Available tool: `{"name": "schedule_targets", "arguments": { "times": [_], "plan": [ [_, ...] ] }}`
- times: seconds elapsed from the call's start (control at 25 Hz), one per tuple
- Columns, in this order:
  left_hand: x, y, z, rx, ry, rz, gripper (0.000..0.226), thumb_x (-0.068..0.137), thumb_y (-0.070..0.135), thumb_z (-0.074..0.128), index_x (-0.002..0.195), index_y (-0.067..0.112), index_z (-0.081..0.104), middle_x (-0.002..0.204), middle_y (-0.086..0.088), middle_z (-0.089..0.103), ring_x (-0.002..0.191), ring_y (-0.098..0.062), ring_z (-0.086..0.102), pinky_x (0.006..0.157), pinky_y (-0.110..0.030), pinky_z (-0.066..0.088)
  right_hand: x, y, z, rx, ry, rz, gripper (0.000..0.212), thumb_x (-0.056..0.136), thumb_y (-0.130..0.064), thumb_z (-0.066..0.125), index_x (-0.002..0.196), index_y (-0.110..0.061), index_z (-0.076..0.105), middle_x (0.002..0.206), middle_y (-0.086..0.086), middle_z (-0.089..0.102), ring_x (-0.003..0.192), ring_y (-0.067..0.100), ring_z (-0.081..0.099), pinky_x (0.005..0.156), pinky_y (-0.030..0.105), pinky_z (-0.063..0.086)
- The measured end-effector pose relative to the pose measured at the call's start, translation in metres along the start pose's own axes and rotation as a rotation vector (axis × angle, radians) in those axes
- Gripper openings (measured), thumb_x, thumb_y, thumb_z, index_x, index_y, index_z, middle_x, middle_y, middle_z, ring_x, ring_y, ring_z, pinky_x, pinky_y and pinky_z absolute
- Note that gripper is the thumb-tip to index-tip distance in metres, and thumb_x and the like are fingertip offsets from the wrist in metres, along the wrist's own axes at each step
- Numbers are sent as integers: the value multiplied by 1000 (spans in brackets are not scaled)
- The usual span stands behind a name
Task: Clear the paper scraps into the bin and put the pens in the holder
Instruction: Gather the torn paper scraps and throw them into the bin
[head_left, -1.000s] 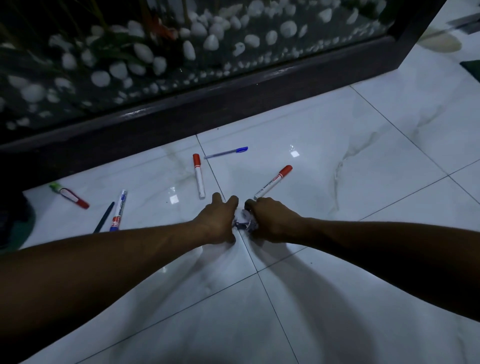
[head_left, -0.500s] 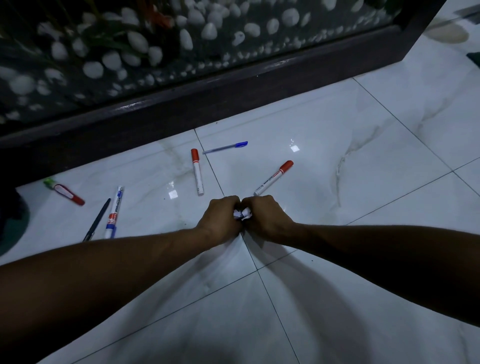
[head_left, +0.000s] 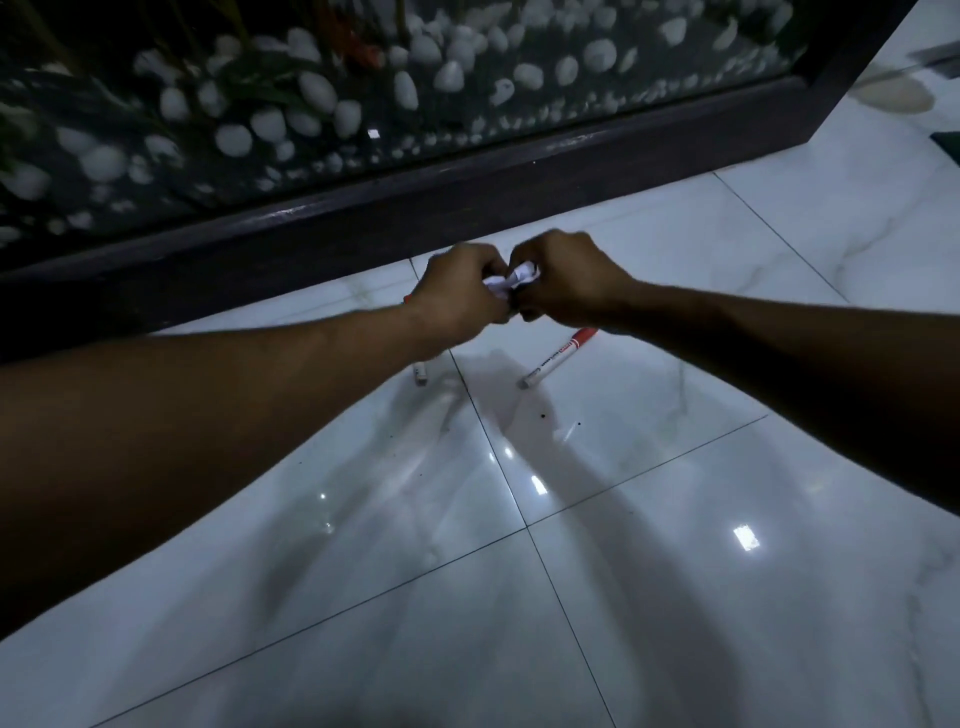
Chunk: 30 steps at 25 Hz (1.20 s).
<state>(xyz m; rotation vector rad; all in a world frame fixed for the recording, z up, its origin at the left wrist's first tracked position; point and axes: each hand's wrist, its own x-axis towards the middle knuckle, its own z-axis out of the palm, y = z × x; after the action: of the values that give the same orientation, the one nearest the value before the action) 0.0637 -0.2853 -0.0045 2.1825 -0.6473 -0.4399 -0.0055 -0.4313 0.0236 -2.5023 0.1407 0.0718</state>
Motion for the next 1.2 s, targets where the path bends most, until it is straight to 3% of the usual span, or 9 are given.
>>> {"name": "schedule_targets", "arguments": {
  "times": [0.2, 0.28, 0.4, 0.52, 0.64, 0.76, 0.88, 1.0, 1.2],
  "plan": [
    [-7, 24, -75, -15, 55, 38, 24, 73, 2, 79, 92, -3, 67, 84, -17, 70, 69, -18, 63, 67, -37, 59, 27, -67, -29, 37, 22, -69, 22, 86, -28, 73, 84, -6, 74, 76, 9, 75, 67, 15, 74, 59, 27, 61],
    [-20, 22, -118, 46, 111, 51, 26, 70, 6, 82, 92, 0, 69, 84, -12, 70, 70, -18, 61, 62, -31, 53, 39, -109, -30, -23, 32, -137, 24, 84, -29, 74, 81, -6, 73, 74, 9, 74, 65, 15, 72, 56, 29, 59],
    [-46, 4, -189, 87, 185, 19, 27, 63, 12, 84, 86, 12, 70, 87, -9, 74, 74, -22, 67, 69, -33, 55, 59, -179, -21, -86, 31, -229, 24, 81, -29, 72, 72, -6, 69, 67, 8, 71, 56, 11, 64, 53, 28, 48],
    [-84, -24, -262, 173, 270, -28, 28, 61, 18, 81, 88, 15, 70, 90, -10, 75, 75, -18, 65, 67, -37, 55, 83, -256, 7, -100, 24, -308, 29, 79, -35, 72, 70, -9, 65, 64, 4, 65, 55, 8, 56, 49, 24, 40],
    [-130, -58, -324, 210, 376, -96, 22, 68, 9, 82, 88, 10, 72, 84, -5, 72, 73, -18, 62, 64, -33, 48, 103, -331, 51, 1, -29, -379, 33, 76, -38, 75, 79, -5, 72, 71, 7, 72, 66, 11, 63, 59, 28, 48],
    [-179, -99, -367, 189, 444, -183, 16, 72, 3, 80, 80, 12, 69, 76, -4, 65, 68, -12, 55, 63, -27, 40, 111, -395, 99, 2, -101, -470, 33, 82, -35, 73, 76, -2, 72, 67, 8, 72, 61, 10, 64, 55, 26, 49],
    [-220, -144, -393, 201, 488, -322, 22, 70, 6, 82, 75, 18, 65, 76, -4, 65, 70, -14, 57, 63, -26, 42, 113, -443, 154, -47, -205, -532, 37, 83, -34, 73, 82, 3, 69, 80, 18, 73, 76, 27, 71, 63, 39, 54],
    [-243, -180, -404, 229, 486, -441, 29, 70, 9, 85, 93, 19, 70, 89, 0, 69, 80, -14, 61, 68, -23, 44, 120, -462, 196, -159, -214, -538, 33, 82, -38, 73, 82, -6, 64, 85, 15, 68, 78, 28, 63, 55, 33, 42],
    [-246, -191, -408, 257, 409, -531, 58, 75, 21, 86, 127, 18, 60, 118, -2, 64, 107, -21, 61, 88, -30, 51, 124, -452, 199, -195, -256, -553, 46, 81, -21, 78, 123, -12, 64, 115, 11, 67, 104, 28, 63, 80, 36, 53]
  ]
}}
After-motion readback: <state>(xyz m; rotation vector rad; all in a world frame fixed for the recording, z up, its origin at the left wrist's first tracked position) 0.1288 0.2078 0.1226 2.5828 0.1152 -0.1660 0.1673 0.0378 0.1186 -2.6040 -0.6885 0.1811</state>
